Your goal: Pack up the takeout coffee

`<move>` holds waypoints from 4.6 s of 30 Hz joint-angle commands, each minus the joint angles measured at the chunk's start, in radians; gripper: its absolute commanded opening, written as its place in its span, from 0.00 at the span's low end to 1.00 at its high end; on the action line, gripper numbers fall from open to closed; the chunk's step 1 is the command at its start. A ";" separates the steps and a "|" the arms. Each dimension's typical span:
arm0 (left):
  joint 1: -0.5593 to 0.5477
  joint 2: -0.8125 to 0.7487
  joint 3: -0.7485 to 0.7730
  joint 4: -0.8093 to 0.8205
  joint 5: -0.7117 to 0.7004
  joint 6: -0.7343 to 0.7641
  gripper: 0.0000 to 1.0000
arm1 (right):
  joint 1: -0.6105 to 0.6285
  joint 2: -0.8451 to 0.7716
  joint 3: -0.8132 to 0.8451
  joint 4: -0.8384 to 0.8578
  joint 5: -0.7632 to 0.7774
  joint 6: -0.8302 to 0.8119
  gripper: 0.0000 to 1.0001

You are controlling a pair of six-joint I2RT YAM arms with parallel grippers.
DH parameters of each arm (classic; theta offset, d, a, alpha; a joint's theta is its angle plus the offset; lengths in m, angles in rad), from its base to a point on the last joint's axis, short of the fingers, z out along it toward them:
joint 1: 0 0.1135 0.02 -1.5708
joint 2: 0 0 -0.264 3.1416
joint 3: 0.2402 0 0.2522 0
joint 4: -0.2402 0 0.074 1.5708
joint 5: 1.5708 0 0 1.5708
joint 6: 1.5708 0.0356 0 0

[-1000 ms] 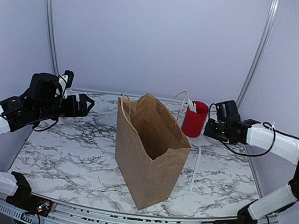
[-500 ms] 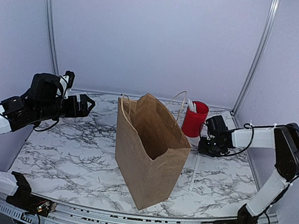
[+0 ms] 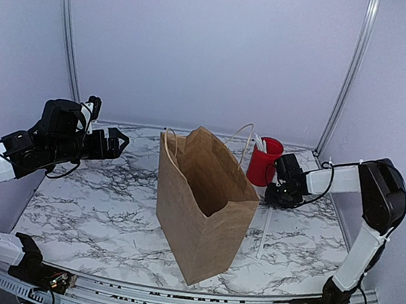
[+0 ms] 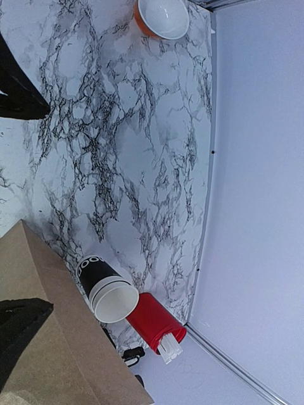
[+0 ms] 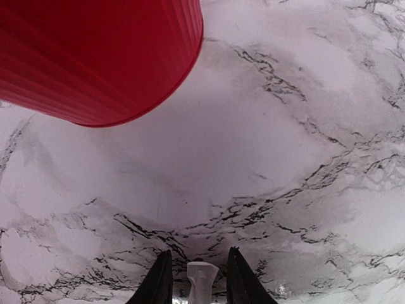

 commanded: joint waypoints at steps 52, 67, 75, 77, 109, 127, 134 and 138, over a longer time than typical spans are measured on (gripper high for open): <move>0.004 -0.025 0.010 -0.010 -0.009 0.013 0.99 | 0.087 -0.203 0.127 -0.206 0.192 0.000 0.00; 0.004 0.008 0.029 -0.007 0.006 0.004 0.99 | 0.088 -0.488 0.239 -0.219 0.205 -0.077 0.00; 0.004 0.016 0.031 -0.003 0.012 -0.004 0.99 | 0.090 -0.550 0.380 -0.202 0.167 -0.158 0.00; 0.004 0.018 0.032 -0.003 0.014 -0.003 0.99 | 0.090 -0.549 0.425 -0.197 0.153 -0.183 0.00; 0.004 -0.021 -0.006 -0.002 -0.007 0.018 0.99 | -0.342 0.009 0.169 -0.093 -0.134 -0.114 0.44; 0.005 -0.024 -0.013 -0.008 -0.012 0.018 0.99 | -0.321 0.165 0.180 -0.116 -0.028 -0.133 0.26; 0.005 -0.027 -0.012 -0.008 -0.013 0.023 0.99 | -0.322 0.112 0.126 -0.100 -0.018 -0.119 0.04; 0.004 -0.024 -0.009 -0.007 -0.011 0.019 0.99 | -0.321 0.054 0.125 -0.106 -0.015 -0.118 0.02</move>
